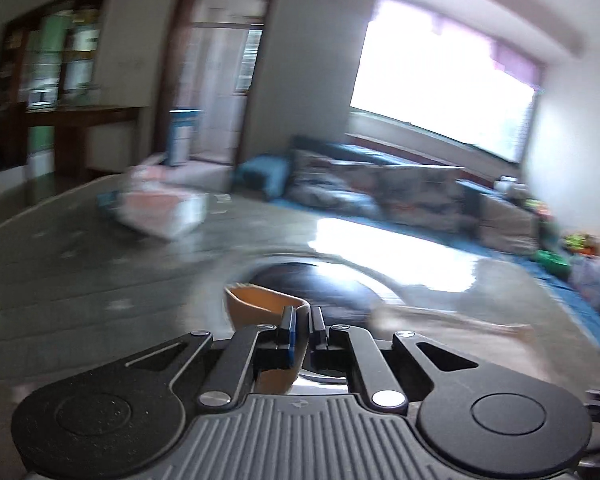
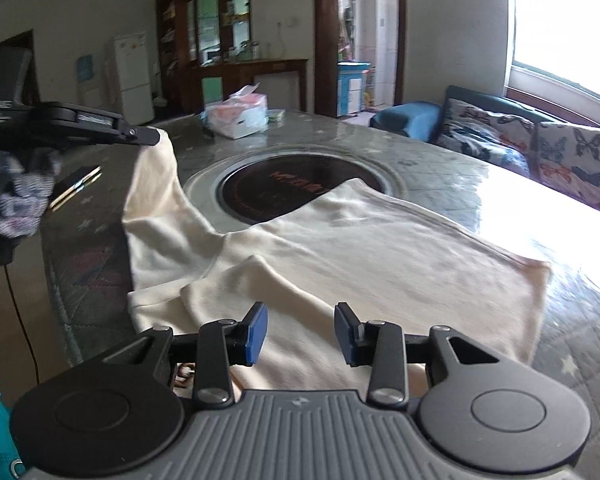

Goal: Fold clothes

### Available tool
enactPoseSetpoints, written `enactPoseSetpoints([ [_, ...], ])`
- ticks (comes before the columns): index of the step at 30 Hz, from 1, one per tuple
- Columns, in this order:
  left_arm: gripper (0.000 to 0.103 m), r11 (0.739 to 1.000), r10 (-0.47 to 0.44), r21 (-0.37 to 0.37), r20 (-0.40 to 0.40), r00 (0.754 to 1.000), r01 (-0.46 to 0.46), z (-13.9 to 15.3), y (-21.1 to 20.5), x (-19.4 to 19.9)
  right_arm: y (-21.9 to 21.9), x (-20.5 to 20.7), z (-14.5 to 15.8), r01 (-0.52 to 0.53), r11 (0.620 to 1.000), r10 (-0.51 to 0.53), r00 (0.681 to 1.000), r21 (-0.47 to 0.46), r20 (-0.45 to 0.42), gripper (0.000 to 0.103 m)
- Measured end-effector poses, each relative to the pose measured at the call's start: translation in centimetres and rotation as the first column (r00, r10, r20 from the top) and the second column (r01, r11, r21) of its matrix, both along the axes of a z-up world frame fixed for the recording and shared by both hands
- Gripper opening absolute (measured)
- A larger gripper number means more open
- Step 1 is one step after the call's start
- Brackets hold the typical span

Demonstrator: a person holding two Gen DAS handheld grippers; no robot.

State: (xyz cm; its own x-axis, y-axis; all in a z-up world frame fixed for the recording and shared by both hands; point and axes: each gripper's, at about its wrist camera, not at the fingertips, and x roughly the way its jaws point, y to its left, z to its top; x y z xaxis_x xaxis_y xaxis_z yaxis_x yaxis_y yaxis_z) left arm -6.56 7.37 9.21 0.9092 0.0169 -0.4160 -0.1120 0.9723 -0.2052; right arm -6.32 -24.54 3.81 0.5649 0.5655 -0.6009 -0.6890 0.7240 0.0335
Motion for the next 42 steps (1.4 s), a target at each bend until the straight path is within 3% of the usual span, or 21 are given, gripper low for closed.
enactPoseSetpoints([
  [4,0.006,0.984,-0.18,0.004,0.032,0.983,0.18,0.9,-5.2,0.1,-2.1,0.0,0.0,0.075,0.997,-0.075,0.997,0.034,-0.003,0.037],
  [11,0.007,0.906,-0.423,0.006,0.023,0.906,0.423,0.0,-12.9,1.0,-6.3,-0.5,0.2,0.198,0.977,-0.198,0.98,0.08,-0.013,0.037],
  [15,0.009,0.862,-0.507,0.001,-0.047,0.861,0.508,-2.2,-15.8,1.5,-8.4,-0.8,0.2,0.252,0.963,-0.251,0.968,0.091,-0.027,0.037],
  [19,0.011,0.843,-0.536,0.001,-0.09,0.839,0.538,-3.8,-17.0,0.8,-9.3,-0.7,0.0,0.281,0.955,-0.278,0.96,0.098,-0.039,0.037],
  [22,0.021,0.834,-0.549,0.002,-0.1,0.83,0.552,-4.0,-16.6,0.4,-9.4,-0.5,0.0,0.288,0.951,-0.284,0.958,0.111,-0.051,0.037],
  [23,0.026,0.833,-0.55,0.004,-0.1,0.829,0.554,-4.0,-16.4,0.2,-9.3,-0.4,0.1,0.283,0.952,-0.279,0.959,0.116,-0.052,0.037],
  [26,0.026,0.851,-0.521,0.021,-0.1,0.848,0.525,-3.6,-14.5,-0.1,-8.4,-0.3,0.0,0.262,0.957,-0.255,0.965,0.127,-0.063,0.037],
  [31,0.026,0.914,-0.388,0.07,-0.138,0.911,0.4,-4.6,-9.9,0.2,-6.5,0.2,-0.9,0.236,0.965,-0.228,0.97,0.111,-0.083,0.037],
  [34,0.026,0.943,-0.306,0.083,-0.175,0.936,0.323,-5.6,-7.4,0.6,-5.9,0.7,-1.6,0.242,0.965,-0.232,0.967,0.097,-0.101,0.036],
  [42,0.025,0.966,-0.185,0.14,-0.212,0.96,0.217,-6.7,-4.9,2.3,-4.9,0.8,-2.2,0.261,0.964,-0.256,0.963,0.05,-0.086,0.035],
])
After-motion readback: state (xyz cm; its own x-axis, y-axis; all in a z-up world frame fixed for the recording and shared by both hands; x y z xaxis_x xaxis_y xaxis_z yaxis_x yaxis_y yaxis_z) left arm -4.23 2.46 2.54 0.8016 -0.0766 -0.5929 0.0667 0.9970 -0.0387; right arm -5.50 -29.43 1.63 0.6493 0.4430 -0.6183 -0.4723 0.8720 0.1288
